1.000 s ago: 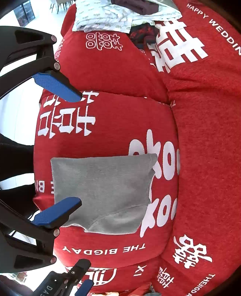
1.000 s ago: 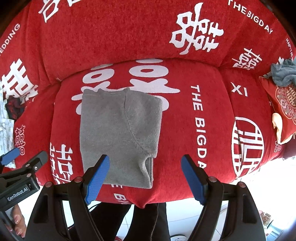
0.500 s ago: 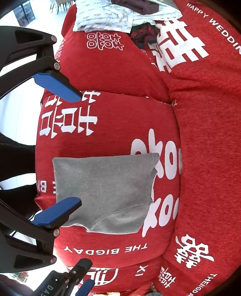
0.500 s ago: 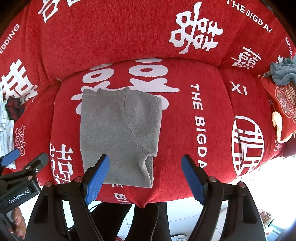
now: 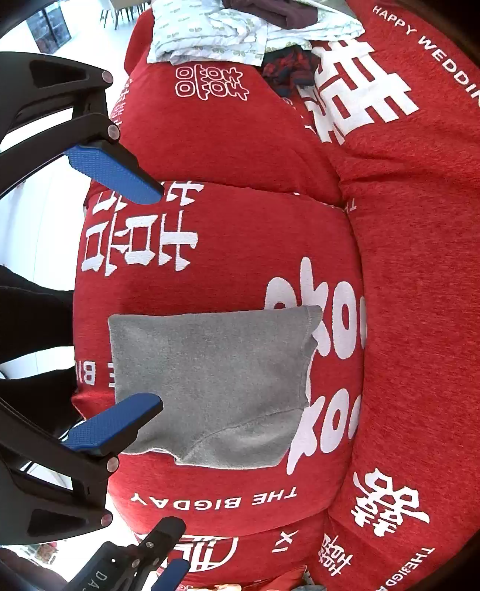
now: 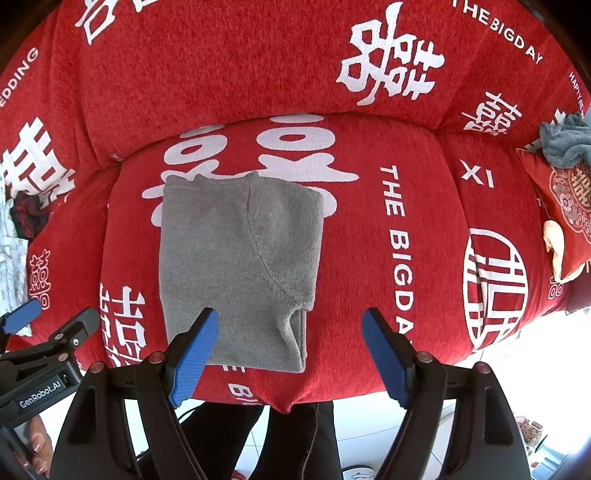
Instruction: Fold small clothes
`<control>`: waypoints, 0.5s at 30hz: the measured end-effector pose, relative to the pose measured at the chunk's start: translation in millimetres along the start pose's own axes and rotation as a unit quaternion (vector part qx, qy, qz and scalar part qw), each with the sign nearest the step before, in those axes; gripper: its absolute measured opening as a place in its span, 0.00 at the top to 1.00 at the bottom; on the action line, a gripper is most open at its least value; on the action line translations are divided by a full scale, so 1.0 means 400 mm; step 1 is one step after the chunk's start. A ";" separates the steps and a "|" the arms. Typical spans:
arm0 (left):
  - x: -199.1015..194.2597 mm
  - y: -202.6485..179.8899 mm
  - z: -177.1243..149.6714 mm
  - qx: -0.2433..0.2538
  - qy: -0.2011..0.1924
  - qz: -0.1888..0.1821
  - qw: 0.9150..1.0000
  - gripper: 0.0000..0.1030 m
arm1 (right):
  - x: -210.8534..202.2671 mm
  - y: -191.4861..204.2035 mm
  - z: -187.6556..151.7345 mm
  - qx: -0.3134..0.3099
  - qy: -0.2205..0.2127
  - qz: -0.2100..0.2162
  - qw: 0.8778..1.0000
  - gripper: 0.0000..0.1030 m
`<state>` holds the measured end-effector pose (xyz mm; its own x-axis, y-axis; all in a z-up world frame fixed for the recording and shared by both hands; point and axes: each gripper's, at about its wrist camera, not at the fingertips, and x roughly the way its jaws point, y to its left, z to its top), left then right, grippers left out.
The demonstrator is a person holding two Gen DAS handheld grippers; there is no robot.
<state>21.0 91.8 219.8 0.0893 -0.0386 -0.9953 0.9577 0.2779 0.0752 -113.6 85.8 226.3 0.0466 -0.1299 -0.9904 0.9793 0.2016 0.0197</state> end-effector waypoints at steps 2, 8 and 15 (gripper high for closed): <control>0.000 0.000 0.000 0.000 0.000 0.001 1.000 0.00 | 0.000 0.000 -0.002 0.000 0.000 0.000 1.000 0.20; 0.001 -0.002 0.001 -0.001 0.001 0.001 1.000 0.00 | 0.001 0.002 -0.003 0.000 0.000 -0.001 1.000 0.20; 0.007 0.003 -0.001 0.001 0.003 0.002 1.000 0.00 | 0.004 0.004 -0.009 0.002 0.000 -0.002 1.000 0.20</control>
<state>22.5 92.4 216.9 0.0905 -0.0314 -0.9954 0.9580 0.2757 0.0784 -112.5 89.3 224.4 0.0428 -0.1300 -0.9906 0.9803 0.1970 0.0165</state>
